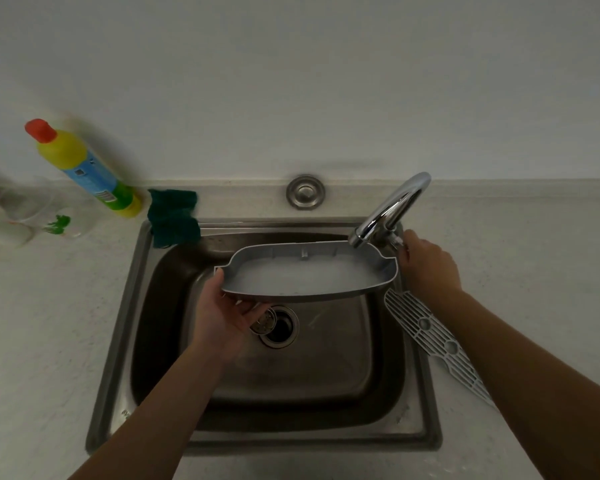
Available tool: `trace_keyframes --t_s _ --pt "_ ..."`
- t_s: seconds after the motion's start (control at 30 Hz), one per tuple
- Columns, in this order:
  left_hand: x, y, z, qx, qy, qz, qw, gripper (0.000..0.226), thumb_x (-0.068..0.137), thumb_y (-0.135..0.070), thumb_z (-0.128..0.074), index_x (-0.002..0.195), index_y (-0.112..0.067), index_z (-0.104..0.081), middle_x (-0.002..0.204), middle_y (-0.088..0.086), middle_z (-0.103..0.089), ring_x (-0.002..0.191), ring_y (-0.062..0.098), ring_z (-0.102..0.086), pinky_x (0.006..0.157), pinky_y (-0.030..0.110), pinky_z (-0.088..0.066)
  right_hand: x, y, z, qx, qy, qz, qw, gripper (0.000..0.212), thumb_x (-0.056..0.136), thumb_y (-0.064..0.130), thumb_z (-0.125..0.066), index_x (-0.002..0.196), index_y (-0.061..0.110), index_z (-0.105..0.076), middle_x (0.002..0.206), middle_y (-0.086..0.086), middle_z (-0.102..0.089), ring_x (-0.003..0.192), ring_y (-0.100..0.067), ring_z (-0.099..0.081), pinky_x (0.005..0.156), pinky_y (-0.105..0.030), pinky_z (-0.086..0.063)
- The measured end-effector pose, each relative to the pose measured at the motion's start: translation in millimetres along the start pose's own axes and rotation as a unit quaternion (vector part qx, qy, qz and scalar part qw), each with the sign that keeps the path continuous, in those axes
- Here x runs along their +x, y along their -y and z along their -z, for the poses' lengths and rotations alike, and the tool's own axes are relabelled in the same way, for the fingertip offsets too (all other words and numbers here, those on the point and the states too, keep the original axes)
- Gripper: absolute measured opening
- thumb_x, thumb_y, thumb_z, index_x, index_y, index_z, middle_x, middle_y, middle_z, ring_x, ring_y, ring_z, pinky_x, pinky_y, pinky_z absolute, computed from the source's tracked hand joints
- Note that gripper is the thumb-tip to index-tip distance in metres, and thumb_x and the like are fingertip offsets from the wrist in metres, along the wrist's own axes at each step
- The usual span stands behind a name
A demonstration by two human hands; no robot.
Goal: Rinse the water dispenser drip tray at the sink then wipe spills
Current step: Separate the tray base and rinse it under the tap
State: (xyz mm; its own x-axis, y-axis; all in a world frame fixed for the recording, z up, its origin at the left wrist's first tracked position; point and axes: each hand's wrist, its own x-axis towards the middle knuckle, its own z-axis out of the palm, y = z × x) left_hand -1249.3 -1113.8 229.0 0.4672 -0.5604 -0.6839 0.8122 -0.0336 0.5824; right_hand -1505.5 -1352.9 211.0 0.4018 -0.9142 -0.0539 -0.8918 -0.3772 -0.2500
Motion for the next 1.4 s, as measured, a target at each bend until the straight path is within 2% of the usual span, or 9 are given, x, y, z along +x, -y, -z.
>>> trace_keyframes --t_s 0.17,0.3,0.37,0.53,0.73,0.93,1.1,1.3,1.4 --pt "3 -6 1 0.009 0.014 -0.007 1.000 0.043 0.103 -0.048 -0.050 0.129 -0.016 -0.065 0.124 0.018 -0.068 0.111 0.036 -0.068 0.088 0.050 -0.060 -6 4 -4 -0.018 0.022 0.021 0.999 0.012 0.101 0.024 -0.053 0.102 0.013 -0.056 0.080 -0.006 -0.062 0.065 -0.028 -0.059 0.060 -0.034 -0.044" --pt "4 -8 1 0.016 0.017 -0.012 1.000 0.042 0.104 -0.046 -0.048 0.128 -0.015 -0.065 0.125 0.019 -0.068 0.115 0.039 -0.066 0.086 0.051 -0.060 -13 8 8 0.149 0.017 -0.074 0.986 0.010 0.100 0.026 -0.058 0.095 0.019 -0.060 0.078 0.003 -0.063 0.063 -0.010 -0.059 0.051 -0.020 -0.038" --pt "5 -5 3 0.022 0.015 -0.015 1.000 0.043 0.104 -0.047 -0.049 0.129 -0.015 -0.064 0.125 0.019 -0.068 0.114 0.038 -0.067 0.085 0.050 -0.060 -29 12 14 0.281 0.009 -0.141 0.949 0.017 0.102 0.033 -0.056 0.103 0.018 -0.065 0.084 0.002 -0.069 0.066 -0.010 -0.066 0.050 -0.014 -0.046" --pt "10 13 1 0.015 0.000 0.003 1.000 0.046 0.100 -0.050 -0.054 0.128 -0.017 -0.068 0.124 0.019 -0.070 0.114 0.037 -0.067 0.083 0.047 -0.061 -72 32 31 0.506 0.163 -0.283 0.799 0.049 0.101 0.059 -0.041 0.121 0.020 -0.063 0.109 -0.011 -0.070 0.098 -0.032 -0.072 0.068 -0.038 -0.059" --pt "32 33 -4 0.110 -0.024 0.021 0.993 0.033 0.105 -0.027 -0.049 0.131 -0.010 -0.061 0.124 0.019 -0.068 0.103 0.030 -0.071 0.070 0.037 -0.063 -96 37 55 0.473 0.070 -0.207 0.854 0.034 0.095 0.052 -0.060 0.111 0.022 -0.064 0.098 -0.005 -0.073 0.081 -0.022 -0.075 0.062 -0.032 -0.061" --pt "47 29 -19 0.275 -0.033 -0.012 0.961 0.026 0.103 -0.006 -0.048 0.123 -0.012 -0.063 0.113 0.014 -0.075 0.091 0.025 -0.077 0.062 0.029 -0.062 -110 31 50 0.406 0.011 -0.142 0.903 0.026 0.100 0.050 -0.053 0.122 0.037 -0.053 0.103 0.017 -0.064 0.089 -0.007 -0.068 0.057 -0.014 -0.057" --pt "40 7 -28 0.282 -0.024 -0.145 0.948 0.028 0.103 -0.012 -0.056 0.128 -0.013 -0.066 0.117 0.006 -0.074 0.093 0.012 -0.076 0.066 0.021 -0.061 -115 28 26 0.520 0.080 -0.177 0.832 0.018 0.107 0.044 -0.042 0.116 0.056 -0.052 0.111 0.024 -0.059 0.095 -0.013 -0.070 0.068 -0.026 -0.061" --pt "-2 -13 -18 0.352 0.018 -0.253 0.901 0.037 0.101 -0.038 -0.062 0.135 -0.024 -0.059 0.121 -0.011 -0.066 0.103 -0.001 -0.069 0.073 0.029 -0.064 -87 41 5 0.612 0.096 -0.345 0.705 0.020 0.104 0.038 -0.051 0.106 0.024 -0.065 0.110 -0.013 -0.072 0.092 -0.030 -0.073 0.070 -0.044 -0.063" --pt "-16 -14 -7 0.342 0.020 -0.270 0.900 0.030 0.101 -0.037 -0.058 0.127 -0.022 -0.061 0.110 -0.017 -0.070 0.100 0.005 -0.071 0.068 0.026 -0.063 -71 50 -3 0.581 0.100 -0.349 0.729 0.016 0.099 0.045 -0.053 0.095 0.031 -0.059 0.106 -0.008 -0.066 0.096 -0.030 -0.066 0.074 -0.047 -0.061"
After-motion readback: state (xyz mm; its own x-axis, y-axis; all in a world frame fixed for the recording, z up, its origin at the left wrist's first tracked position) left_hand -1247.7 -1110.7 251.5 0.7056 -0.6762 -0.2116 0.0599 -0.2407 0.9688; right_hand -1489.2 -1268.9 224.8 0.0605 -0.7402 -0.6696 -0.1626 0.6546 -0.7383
